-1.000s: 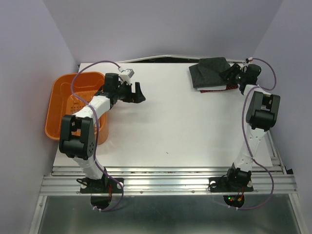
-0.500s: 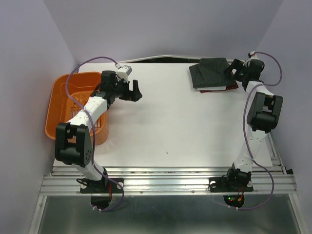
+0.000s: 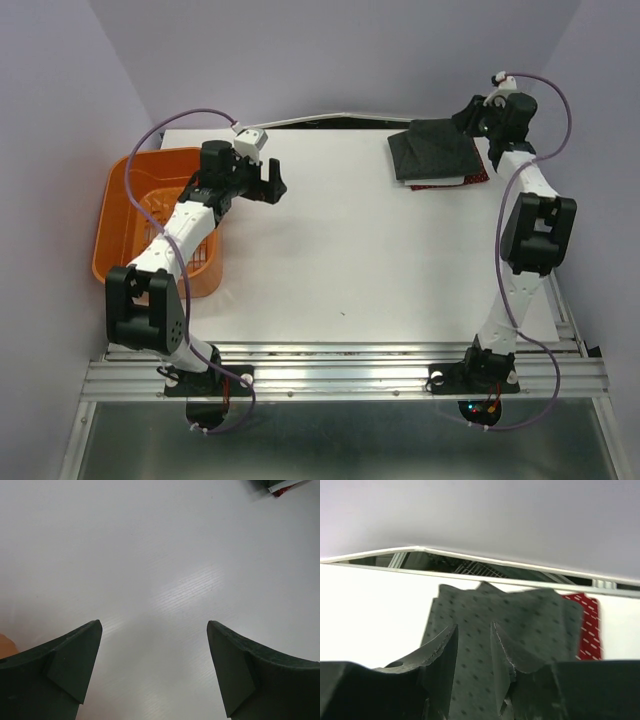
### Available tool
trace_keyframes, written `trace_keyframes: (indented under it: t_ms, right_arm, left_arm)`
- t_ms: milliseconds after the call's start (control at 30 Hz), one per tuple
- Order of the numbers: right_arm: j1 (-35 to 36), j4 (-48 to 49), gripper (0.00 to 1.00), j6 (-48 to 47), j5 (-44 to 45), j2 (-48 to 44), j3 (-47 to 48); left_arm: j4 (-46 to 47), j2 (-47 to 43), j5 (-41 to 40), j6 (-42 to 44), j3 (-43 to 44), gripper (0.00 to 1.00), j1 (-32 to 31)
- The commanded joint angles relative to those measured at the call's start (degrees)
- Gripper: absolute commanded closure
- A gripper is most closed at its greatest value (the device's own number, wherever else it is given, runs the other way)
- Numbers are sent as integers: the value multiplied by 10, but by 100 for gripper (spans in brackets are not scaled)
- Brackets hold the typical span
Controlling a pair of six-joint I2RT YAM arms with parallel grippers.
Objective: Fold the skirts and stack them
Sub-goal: Neatly place the folded skirt to the corner
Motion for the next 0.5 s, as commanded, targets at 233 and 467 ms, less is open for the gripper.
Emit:
trace_keyframes:
  t_ms: [233, 467]
  right_arm:
    - [34, 2, 63, 34, 52, 184, 180]
    - [34, 72, 55, 39, 25, 261, 203]
  left_arm:
    - [20, 22, 15, -5, 44, 1, -1]
    - [20, 31, 20, -12, 45, 2, -1]
